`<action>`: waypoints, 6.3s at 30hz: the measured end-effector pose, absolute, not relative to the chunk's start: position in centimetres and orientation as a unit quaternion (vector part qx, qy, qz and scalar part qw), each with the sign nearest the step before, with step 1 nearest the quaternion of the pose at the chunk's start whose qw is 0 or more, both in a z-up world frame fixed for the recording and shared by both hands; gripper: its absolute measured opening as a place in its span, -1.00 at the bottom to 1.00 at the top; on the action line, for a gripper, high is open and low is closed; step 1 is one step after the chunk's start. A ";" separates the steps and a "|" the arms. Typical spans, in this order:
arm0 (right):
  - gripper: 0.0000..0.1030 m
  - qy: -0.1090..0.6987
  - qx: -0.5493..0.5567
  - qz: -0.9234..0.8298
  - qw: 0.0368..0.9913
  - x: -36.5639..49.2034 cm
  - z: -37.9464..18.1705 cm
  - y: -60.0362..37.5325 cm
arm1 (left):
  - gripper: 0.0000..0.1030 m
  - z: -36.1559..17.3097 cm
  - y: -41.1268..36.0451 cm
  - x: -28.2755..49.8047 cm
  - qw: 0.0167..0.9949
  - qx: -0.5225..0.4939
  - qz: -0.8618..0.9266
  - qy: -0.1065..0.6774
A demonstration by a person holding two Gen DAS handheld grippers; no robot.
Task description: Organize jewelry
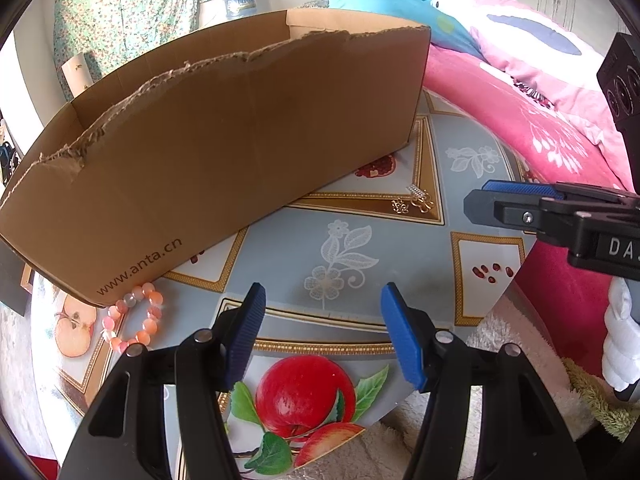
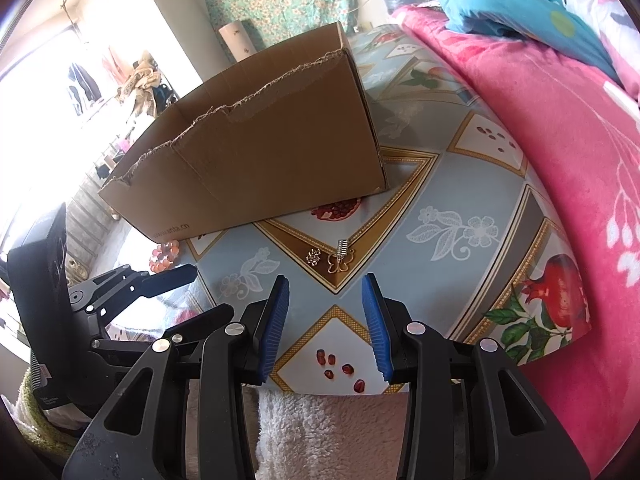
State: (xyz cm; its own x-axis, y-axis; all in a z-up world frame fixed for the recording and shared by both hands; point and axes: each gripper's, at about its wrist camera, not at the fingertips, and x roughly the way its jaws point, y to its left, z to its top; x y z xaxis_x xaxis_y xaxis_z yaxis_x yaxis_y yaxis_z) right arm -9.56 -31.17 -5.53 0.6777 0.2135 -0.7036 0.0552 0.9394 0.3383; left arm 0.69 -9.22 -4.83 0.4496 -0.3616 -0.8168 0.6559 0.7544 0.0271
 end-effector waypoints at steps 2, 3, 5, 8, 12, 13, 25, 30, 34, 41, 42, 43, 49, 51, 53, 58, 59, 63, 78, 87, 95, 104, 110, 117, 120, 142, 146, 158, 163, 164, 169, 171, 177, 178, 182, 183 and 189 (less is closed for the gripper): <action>-0.28 0.401 0.164 0.043 0.900 -9.4 -5.7 -31.1 | 0.13 -4.9 -9.4 0.8 0.833 0.172 -0.304 0.430; -0.28 0.402 0.160 0.040 0.901 -9.3 -5.7 -31.1 | 0.13 -4.9 -9.5 0.8 0.833 0.171 -0.305 0.430; -0.28 0.404 0.159 0.041 0.900 -9.3 -5.8 -31.1 | 0.13 -4.8 -9.6 0.7 0.833 0.170 -0.308 0.427; -0.28 0.403 0.153 0.036 0.902 -9.4 -5.6 -30.9 | 0.13 -4.8 -9.9 0.8 0.832 0.169 -0.313 0.426; -0.28 0.403 0.154 0.033 0.902 -9.5 -5.6 -30.9 | 0.13 -4.9 -10.0 0.7 0.830 0.172 -0.317 0.425; -0.28 0.403 0.153 0.032 0.901 -9.5 -5.6 -30.8 | 0.13 -4.9 -10.0 0.7 0.830 0.172 -0.319 0.425; -0.28 0.404 0.138 0.027 0.904 -9.2 -5.3 -30.4 | 0.13 -4.8 -9.4 0.9 0.833 0.165 -0.321 0.420; -0.28 0.392 0.145 0.017 0.908 -9.7 -5.1 -31.5 | 0.13 -4.1 -9.3 0.9 0.839 0.151 -0.328 0.407; -0.28 0.380 0.156 0.016 0.912 -9.9 -5.2 -32.3 | 0.13 -3.4 -9.7 0.8 0.841 0.153 -0.343 0.389; -0.29 0.373 0.159 0.031 0.913 -9.6 -5.5 -32.5 | -0.03 -3.0 -11.9 0.5 0.837 0.166 -0.381 0.357; -0.29 0.373 0.159 0.032 0.914 -9.6 -5.5 -32.5 | -0.12 -3.1 -12.3 0.5 0.835 0.170 -0.384 0.356; -0.29 0.372 0.159 0.033 0.914 -9.6 -5.6 -32.6 | -0.18 -3.3 -12.6 0.6 0.833 0.174 -0.386 0.355; -0.29 0.370 0.169 0.034 0.913 -9.5 -5.8 -33.3 | -0.48 -4.1 -14.3 1.5 0.820 0.192 -0.400 0.361; -0.29 0.371 0.176 0.033 0.911 -9.5 -6.0 -33.6 | -0.48 -4.3 -14.7 1.7 0.817 0.196 -0.405 0.361; -0.29 0.373 0.182 0.032 0.909 -9.4 -6.2 -33.9 | -0.48 -4.5 -15.4 1.7 0.812 0.205 -0.410 0.362; -0.29 0.375 0.187 0.034 0.907 -9.2 -6.4 -34.2 | -0.59 -5.5 -16.5 2.1 0.807 0.226 -0.407 0.364; -0.29 0.375 0.188 0.035 0.907 -9.2 -6.4 -34.2 | -0.67 -5.7 -16.8 2.2 0.805 0.229 -0.406 0.367; -0.28 0.374 0.193 0.035 0.906 -9.3 -6.6 -34.5 | -0.90 -5.9 -17.0 2.3 0.805 0.229 -0.408 0.364; -0.29 0.366 0.189 0.038 0.910 -10.0 -6.0 -34.3 | -0.96 -3.5 -13.4 1.6 0.832 0.193 -0.380 0.355; -0.29 0.374 0.167 0.049 0.911 -9.3 -5.7 -32.9 | -0.96 -3.2 -9.7 0.9 0.854 0.158 -0.349 0.353; -0.50 0.386 0.127 0.046 0.913 -8.0 -5.9 -31.2 | -0.96 -3.8 -9.1 1.3 0.853 0.149 -0.354 0.354; -0.67 0.407 0.083 0.036 0.909 -6.5 -6.2 -30.0 | -0.96 -4.2 -9.3 1.6 0.851 0.146 -0.363 0.351; -0.76 0.425 0.057 0.026 0.903 -5.0 -6.5 -29.5 | -0.95 -4.5 -9.5 1.8 0.850 0.137 -0.366 0.354; -0.79 0.454 0.028 0.010 0.890 -3.9 -7.1 -28.8 | -0.95 -4.6 -9.4 2.0 0.849 0.130 -0.371 0.354; -0.93 0.463 0.013 0.007 0.886 -3.6 -7.1 -28.4 | -0.95 -4.6 -9.3 2.1 0.850 0.128 -0.372 0.352; -0.96 0.413 0.125 0.038 0.901 -5.5 -2.6 -31.1 | -0.95 -2.3 -7.6 0.2 0.862 0.107 -0.374 0.325; -0.96 0.386 0.121 0.044 0.913 -6.8 -0.5 -30.9 | -0.95 -0.3 -7.1 -0.2 0.867 0.098 -0.378 0.311; -0.96 0.284 0.121 0.113 0.944 -5.7 6.0 -30.7 | -0.95 9.3 -4.5 0.9 0.894 0.072 -0.381 0.224; -0.95 0.291 0.127 0.148 0.937 -1.6 6.5 -30.9 | -0.95 9.5 -4.4 5.3 0.895 0.075 -0.359 0.254; -0.95 0.298 0.128 0.152 0.934 -0.7 6.4 -30.9 | -0.95 9.0 -4.6 6.9 0.891 0.074 -0.355 0.275; -0.95 0.352 0.142 0.175 0.908 4.5 4.6 -31.4 | -0.95 6.2 -5.6 12.2 0.864 0.068 -0.341 0.363; -0.95 0.372 0.130 0.174 0.902 5.9 3.9 -31.2 | -0.95 5.1 -5.8 14.0 0.854 0.059 -0.336 0.393; -0.84 0.390 0.118 0.161 0.899 7.8 3.4 -31.5 | -0.92 3.6 -6.7 15.5 0.838 0.065 -0.326 0.432; -0.83 0.389 0.118 0.161 0.899 7.9 3.6 -31.8 | -0.88 3.4 -6.7 15.6 0.838 0.061 -0.322 0.436; -0.75 0.379 0.127 0.157 0.903 7.9 3.9 -32.9 | -0.59 3.3 -6.3 15.9 0.841 0.053 -0.312 0.439; -0.75 0.375 0.129 0.156 0.905 7.8 4.1 -33.2 | -0.58 3.5 -6.2 15.8 0.843 0.053 -0.312 0.435; -0.73 0.354 0.137 0.151 0.913 6.1 5.2 -34.1 | -0.55 4.6 -5.8 15.3 0.859 0.050 -0.305 0.409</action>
